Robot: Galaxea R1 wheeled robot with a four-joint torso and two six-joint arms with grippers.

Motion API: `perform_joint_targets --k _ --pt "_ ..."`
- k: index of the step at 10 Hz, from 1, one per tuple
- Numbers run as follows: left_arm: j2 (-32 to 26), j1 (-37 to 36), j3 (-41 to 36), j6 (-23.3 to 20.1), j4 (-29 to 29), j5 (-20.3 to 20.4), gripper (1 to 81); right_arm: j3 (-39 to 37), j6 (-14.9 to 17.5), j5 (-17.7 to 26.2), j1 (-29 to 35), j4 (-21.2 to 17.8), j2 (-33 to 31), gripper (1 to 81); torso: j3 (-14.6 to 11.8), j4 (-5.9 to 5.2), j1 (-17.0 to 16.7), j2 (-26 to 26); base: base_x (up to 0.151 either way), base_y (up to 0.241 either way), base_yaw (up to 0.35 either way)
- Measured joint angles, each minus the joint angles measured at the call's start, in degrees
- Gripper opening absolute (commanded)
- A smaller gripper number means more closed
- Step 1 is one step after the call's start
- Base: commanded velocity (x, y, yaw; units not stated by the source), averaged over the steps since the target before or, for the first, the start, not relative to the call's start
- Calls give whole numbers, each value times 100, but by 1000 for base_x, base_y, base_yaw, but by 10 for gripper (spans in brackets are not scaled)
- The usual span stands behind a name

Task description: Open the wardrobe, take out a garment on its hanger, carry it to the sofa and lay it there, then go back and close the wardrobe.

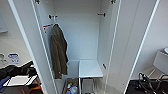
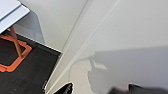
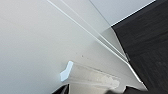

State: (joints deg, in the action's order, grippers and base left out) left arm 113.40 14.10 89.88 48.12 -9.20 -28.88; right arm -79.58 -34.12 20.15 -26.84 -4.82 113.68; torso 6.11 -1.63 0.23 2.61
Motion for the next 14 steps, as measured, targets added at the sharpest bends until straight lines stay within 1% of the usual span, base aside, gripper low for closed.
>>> perform_joint_targets --k 1,2,3,4,5,6,8,10,11,12,14 --pt "308 39 -291 -20 20 -67 811 393 11 35 -16 -2 22 811 0 0 2 0 0 0 0" --pt "656 69 -719 -24 193 74 811 878 33 22 -102 -20 200 811 0 0 2 -2 0 0 0" --pt "948 254 -929 -27 295 165 811 1225 59 -69 -221 -45 399 811 0 2 4 -2 0 0 0" --pt "890 511 -868 -27 301 118 811 1310 63 -113 -391 -50 412 811 2 2 6 -4 0 0 0" --pt "689 697 -711 -27 290 24 811 1263 72 -127 -571 -45 422 811 2 2 6 -6 0 0 0" --pt "599 839 -645 -38 276 27 811 1161 89 -157 -725 -41 518 811 2 2 4 -6 0 0 0" --pt "761 1373 -658 -157 235 240 811 747 149 -224 -1036 13 945 811 2 2 4 -6 0 0 0" --pt "811 2128 -623 -204 23 460 811 430 177 -334 -1146 102 1793 811 2 2 4 -6 0 0 0" --pt "868 2476 -579 -261 -112 597 811 243 199 -369 -1242 146 2196 811 2 2 6 -6 0 0 0" --pt "964 2853 -562 -289 -278 830 811 -71 212 -373 -1386 179 2439 811 2 2 6 -6 0 0 0" --pt "1168 3790 -341 -313 -579 1243 811 -807 215 -386 -1696 228 2571 811 2 2 4 -6 0 0 0"
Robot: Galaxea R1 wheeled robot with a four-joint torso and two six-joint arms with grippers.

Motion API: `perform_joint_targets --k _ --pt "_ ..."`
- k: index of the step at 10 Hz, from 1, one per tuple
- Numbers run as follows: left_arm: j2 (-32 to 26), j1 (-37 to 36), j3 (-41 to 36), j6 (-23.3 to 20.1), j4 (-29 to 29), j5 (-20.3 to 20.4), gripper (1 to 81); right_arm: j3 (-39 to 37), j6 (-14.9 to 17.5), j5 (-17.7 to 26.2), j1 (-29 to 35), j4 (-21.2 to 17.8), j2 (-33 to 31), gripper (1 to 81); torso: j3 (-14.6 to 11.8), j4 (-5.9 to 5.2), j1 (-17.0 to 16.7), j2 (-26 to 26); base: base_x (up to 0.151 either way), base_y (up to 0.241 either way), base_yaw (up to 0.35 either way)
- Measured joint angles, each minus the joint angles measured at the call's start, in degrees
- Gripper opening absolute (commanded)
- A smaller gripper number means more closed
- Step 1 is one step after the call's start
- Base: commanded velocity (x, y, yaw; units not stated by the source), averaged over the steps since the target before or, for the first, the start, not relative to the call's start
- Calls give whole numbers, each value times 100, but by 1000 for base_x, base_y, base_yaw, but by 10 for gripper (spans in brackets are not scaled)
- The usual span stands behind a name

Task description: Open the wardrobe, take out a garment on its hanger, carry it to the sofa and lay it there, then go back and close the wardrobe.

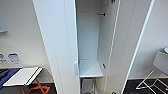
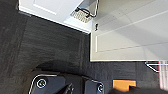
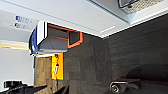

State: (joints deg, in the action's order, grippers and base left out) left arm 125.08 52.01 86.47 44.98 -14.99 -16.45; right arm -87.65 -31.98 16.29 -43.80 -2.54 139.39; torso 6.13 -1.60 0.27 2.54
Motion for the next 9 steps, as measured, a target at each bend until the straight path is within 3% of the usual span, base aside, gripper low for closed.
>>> perform_joint_targets --k 3,5,9 --pt "274 872 785 -20 -438 711 811 -352 1 -33 -212 28 -375 811 0 0 0 0 0 0 0" --pt "480 1280 953 -44 -672 1176 811 -502 -11 -72 -252 26 -1086 811 0 0 0 0 0 0 0" --pt "668 1685 1331 -78 -948 1655 811 -968 -645 28 -10 23 -2221 811 0 0 0 0 0 0 0"
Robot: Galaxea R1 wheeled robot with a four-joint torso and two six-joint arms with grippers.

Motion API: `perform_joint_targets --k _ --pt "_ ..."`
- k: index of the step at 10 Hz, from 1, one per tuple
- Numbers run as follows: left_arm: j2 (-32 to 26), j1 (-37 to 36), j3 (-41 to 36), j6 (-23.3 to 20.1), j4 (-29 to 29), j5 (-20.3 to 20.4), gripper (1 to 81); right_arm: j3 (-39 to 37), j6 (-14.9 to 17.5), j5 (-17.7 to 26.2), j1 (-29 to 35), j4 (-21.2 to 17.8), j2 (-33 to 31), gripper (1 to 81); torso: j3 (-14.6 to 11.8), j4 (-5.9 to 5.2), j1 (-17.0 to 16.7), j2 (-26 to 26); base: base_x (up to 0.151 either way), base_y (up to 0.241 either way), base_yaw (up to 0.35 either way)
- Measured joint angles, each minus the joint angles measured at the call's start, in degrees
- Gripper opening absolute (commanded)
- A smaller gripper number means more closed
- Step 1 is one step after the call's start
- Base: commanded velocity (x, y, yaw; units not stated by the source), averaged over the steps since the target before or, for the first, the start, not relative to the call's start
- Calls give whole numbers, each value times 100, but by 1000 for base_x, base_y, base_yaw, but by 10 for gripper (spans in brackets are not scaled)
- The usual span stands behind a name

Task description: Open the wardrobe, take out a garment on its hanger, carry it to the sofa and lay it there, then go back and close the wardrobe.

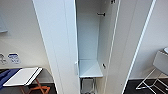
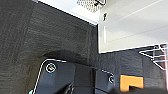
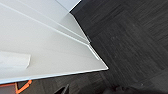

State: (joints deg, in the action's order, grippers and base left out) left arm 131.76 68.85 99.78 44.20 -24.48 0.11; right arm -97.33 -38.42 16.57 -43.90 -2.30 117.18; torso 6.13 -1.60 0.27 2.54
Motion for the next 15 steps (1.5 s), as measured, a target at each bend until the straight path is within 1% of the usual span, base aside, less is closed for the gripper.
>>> perform_joint_targets --k 2,3,5,6,7,8,9,10,11,12,13,14,15 --pt "113 116 68 -2 -74 83 811 -190 -529 24 713 -9 -268 811 0 0 0 0 0 0 0" --pt "157 228 123 0 -137 104 811 -236 -727 44 1058 -41 -306 811 0 0 0 0 0 0 0" --pt "385 601 496 0 -254 173 811 -156 -951 40 1469 -216 -295 811 0 0 0 0 0 0 0" --pt "564 811 830 -2 -322 300 811 4 -1006 43 1548 -286 -168 811 -2 0 0 0 0 0 0" --pt "769 1009 1254 -2 -418 455 811 229 -1022 44 1529 -328 129 811 -2 0 -2 0 0 0 0" --pt "1031 1187 1766 -2 -534 573 811 533 -1257 -37 1435 -413 460 811 -2 0 -2 0 0 0 0" --pt "1334 1351 2271 0 -666 656 811 833 -1157 -91 1360 -408 501 811 -2 0 0 0 0 0 0" --pt "1684 1467 2743 0 -812 801 811 1134 -1176 -244 1253 -408 691 811 -2 0 0 0 0 0 0" --pt "2044 1590 3150 0 -958 909 811 1486 -1003 -274 1150 -378 931 811 -2 0 0 0 0 0 0" --pt "2422 1707 3539 2 -1096 978 811 2057 -887 -124 866 -318 1345 811 -2 0 0 0 0 0 0" --pt "2756 1827 3856 -2 -1245 1058 811 2355 -805 -45 547 -152 1871 811 -2 0 -2 0 0 0 0" --pt "3026 1948 4102 -2 -1386 1129 811 2461 -752 -26 327 85 2070 811 -5 0 -4 2 0 0 0" --pt "3216 2065 4283 0 -1529 1176 811 2327 -716 -30 121 324 2075 811 -5 0 -4 2 0 0 0"
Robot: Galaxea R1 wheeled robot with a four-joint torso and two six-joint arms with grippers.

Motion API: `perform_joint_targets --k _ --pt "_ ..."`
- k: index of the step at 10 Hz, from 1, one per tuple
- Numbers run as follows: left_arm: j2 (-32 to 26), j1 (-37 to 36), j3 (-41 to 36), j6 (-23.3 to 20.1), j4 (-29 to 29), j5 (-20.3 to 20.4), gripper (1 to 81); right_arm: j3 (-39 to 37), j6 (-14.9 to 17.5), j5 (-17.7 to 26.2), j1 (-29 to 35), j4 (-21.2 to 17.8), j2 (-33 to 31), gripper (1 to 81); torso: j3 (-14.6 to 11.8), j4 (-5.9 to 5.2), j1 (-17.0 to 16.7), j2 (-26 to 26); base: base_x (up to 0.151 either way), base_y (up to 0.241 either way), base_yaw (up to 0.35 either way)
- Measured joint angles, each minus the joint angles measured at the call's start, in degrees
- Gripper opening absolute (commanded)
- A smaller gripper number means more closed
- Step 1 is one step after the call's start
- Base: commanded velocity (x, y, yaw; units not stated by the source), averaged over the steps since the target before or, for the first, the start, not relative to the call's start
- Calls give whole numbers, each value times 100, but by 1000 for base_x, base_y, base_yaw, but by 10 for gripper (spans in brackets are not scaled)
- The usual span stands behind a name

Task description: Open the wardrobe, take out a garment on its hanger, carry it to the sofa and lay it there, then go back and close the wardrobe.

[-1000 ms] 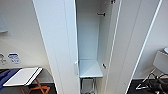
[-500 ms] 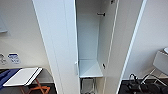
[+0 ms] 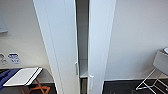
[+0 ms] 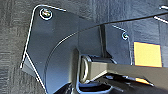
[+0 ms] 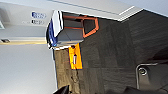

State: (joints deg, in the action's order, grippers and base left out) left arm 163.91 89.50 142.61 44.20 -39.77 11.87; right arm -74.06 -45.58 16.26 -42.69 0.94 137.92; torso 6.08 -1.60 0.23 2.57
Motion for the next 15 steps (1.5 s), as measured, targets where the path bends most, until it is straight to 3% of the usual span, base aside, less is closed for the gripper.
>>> perform_joint_targets --k 4,8,11,15 --pt "336 85 513 0 -190 17 811 -1211 62 33 -1008 881 444 811 -2 0 -7 2 0 0 0" --pt "684 82 1012 0 -317 11 811 -3696 101 2 -2191 1830 973 811 -5 0 -9 4 0 0 0" --pt "856 88 1136 0 -441 17 811 -5007 126 -345 -3274 2541 1585 811 -7 0 -11 6 0 0 0" --pt "1186 57 1735 -7 -450 -193 811 -6896 145 -1182 -3871 3222 2409 811 -13 0 -15 13 0 0 0"
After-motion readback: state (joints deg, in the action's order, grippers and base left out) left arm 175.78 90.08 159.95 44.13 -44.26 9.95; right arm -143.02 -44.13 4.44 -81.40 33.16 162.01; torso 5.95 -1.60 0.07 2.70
